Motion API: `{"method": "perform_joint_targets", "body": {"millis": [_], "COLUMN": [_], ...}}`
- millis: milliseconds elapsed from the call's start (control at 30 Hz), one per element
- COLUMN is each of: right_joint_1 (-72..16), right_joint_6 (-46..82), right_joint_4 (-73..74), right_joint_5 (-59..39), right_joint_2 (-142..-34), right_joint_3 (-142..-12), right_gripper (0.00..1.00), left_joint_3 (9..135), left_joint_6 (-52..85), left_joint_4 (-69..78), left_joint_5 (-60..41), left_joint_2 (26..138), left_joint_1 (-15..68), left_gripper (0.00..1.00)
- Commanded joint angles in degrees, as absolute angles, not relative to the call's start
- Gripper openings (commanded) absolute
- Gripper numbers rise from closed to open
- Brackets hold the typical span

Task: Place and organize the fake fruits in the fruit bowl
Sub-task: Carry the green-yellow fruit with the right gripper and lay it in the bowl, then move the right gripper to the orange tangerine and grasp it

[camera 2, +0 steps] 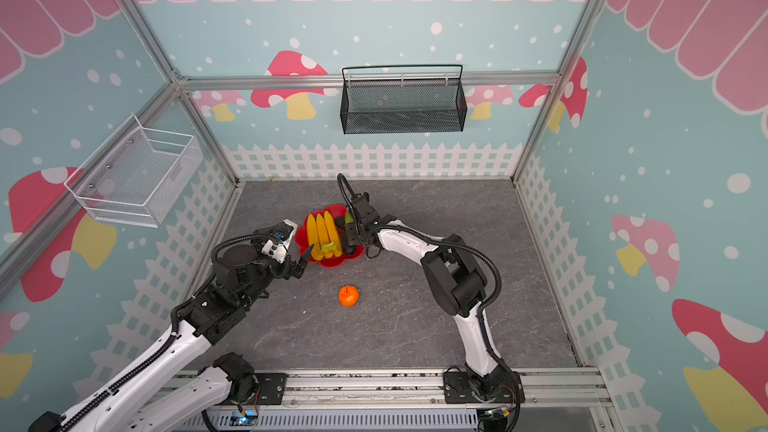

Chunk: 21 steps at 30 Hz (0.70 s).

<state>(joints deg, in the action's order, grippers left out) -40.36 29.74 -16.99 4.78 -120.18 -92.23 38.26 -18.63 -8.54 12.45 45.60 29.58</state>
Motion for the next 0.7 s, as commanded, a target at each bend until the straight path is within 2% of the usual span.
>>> {"method": "perform_joint_targets", "body": {"millis": [0,367,467,667], "right_joint_1": [-40.1,-40.1,-40.1,-40.2], "right_joint_6": [30.7,29.7,28.9,28.3], "right_joint_4": [-20.4,-22.4,-21.7,-18.7], "right_joint_5": [6.6,6.8,7.7,7.8], "right_joint_2": [-122.0,-121.5,-118.8,-110.4], "right_joint_3": [-94.0,-95.4,-94.0,-85.3], "right_gripper": [0.55,0.64,0.69,0.71], "left_joint_3": [37.6,37.7,37.8,37.8], "left_joint_6": [-18.9,-18.6,-18.7,-18.8], "left_joint_4": [-7.6,-8.0,-8.1,-8.4], "left_joint_5": [12.4,12.0,11.9,12.0], "left_joint_2": [44.7,44.9,45.0,45.0], "left_joint_1": [29.2,29.1,29.1,29.2], "left_gripper": [1.0,1.0,1.0,1.0]}}
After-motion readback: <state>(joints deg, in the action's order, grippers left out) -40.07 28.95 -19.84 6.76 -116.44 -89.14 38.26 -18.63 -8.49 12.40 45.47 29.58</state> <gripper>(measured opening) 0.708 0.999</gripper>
